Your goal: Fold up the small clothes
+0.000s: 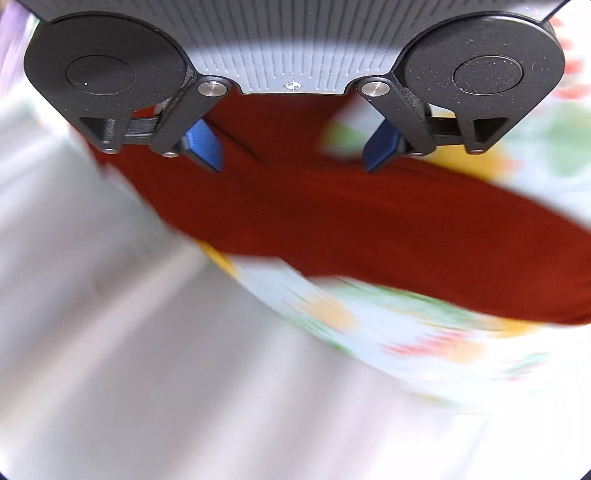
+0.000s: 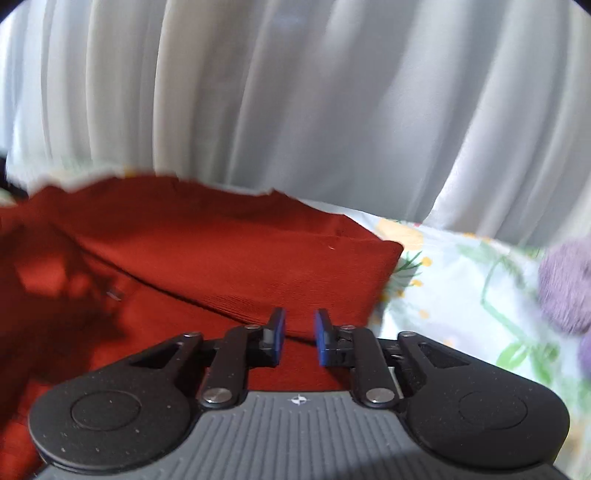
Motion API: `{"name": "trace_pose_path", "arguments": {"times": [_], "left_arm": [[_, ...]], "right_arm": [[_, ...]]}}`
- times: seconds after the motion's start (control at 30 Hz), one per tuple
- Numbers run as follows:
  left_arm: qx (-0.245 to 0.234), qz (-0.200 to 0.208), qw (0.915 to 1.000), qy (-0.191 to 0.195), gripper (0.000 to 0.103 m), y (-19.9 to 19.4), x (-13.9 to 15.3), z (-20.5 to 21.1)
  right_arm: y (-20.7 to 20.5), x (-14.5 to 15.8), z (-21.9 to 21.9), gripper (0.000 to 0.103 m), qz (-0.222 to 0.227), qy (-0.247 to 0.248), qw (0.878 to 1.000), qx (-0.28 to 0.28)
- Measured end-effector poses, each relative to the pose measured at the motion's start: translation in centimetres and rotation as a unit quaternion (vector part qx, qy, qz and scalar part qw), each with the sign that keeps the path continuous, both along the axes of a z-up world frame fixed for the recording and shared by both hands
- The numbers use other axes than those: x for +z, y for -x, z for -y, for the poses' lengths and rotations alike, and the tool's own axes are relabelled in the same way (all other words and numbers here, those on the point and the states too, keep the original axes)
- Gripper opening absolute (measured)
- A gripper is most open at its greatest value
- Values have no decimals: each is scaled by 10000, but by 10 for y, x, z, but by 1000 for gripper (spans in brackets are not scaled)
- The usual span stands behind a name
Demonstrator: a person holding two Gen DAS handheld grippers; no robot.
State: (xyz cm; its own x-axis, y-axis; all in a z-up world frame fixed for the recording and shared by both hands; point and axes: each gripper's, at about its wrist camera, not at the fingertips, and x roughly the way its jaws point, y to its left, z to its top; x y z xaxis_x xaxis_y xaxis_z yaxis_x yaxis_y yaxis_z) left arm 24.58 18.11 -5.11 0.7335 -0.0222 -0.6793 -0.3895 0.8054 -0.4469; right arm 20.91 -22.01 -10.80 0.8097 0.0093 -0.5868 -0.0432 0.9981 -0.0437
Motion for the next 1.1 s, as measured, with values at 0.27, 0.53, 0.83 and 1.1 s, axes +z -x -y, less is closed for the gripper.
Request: {"name": "trace_pose_path", "arguments": {"times": [0.27,0.53,0.83,1.1], "left_arm": [[2765,95,9525,1271,65,82,-39,-167],[3460,573,9015,2536,32,99,-72,-224],[3410,552,9066,2424,9,101,-79,-236],[868,1325,9868,334,8,51,18,-138]], "right_arm": [[36,19,7,37,-427,-3178,9470,194],[33,30,-19,37,-670,-3658,9266,559],[29,28,-29,37,-769,-3612,9281,473],[29,22,-31,37,-852,-3483,9332,257]]}}
